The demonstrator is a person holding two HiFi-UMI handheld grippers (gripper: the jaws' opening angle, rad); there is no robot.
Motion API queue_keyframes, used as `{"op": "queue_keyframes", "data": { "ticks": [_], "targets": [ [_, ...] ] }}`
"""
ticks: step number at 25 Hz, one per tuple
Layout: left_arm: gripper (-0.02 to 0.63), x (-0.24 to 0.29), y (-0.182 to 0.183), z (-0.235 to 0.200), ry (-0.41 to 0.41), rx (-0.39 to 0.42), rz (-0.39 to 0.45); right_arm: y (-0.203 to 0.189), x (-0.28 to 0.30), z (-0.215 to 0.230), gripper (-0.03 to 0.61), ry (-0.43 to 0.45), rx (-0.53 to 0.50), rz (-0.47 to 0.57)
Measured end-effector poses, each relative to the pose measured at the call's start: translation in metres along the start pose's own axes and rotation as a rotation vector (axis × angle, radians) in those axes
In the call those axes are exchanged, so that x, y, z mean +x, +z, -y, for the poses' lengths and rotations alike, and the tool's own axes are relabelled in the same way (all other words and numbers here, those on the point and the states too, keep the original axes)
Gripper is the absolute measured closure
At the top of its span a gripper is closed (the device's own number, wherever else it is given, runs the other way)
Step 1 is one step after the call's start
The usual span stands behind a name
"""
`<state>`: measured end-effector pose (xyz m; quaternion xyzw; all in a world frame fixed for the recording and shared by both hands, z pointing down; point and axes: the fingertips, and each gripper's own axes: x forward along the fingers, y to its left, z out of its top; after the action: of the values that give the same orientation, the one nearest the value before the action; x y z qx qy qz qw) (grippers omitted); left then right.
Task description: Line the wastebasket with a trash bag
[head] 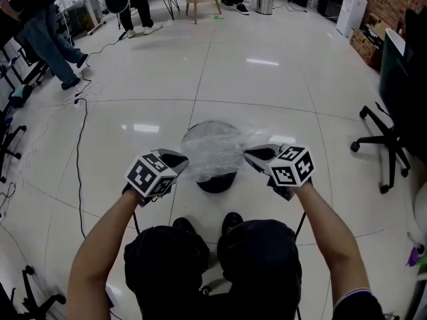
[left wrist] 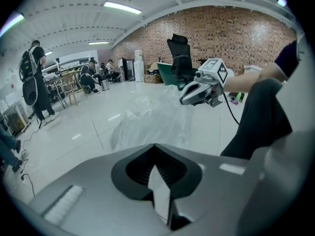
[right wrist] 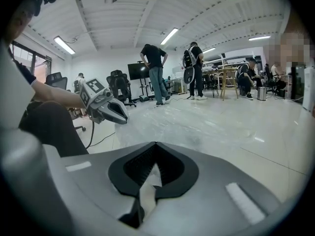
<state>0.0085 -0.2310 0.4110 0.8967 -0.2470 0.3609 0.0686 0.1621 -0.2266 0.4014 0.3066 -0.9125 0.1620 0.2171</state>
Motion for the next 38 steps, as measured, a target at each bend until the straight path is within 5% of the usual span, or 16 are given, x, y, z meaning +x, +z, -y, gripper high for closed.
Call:
{"op": "queue_keyframes", "data": {
  "ticks": [9,22,38],
  "targets": [
    [0.601,-0.002,-0.004,0.01,-0.006,0.018,0.003,-0.007,-0.005,-0.008,0.577,-0.004,-0.002,-0.026],
    [0.601,0.035,-0.068,0.041,-0.123,0.011,-0.122,-0.074,0.026,-0.014,0.577,0.039,0.045,-0.152],
    [0.599,0.079,-0.105,0.04,-0.11,-0.05,-0.127,-0.108,0.057,0.01,0.577,-0.014,0.08,-0.196]
  ]
}}
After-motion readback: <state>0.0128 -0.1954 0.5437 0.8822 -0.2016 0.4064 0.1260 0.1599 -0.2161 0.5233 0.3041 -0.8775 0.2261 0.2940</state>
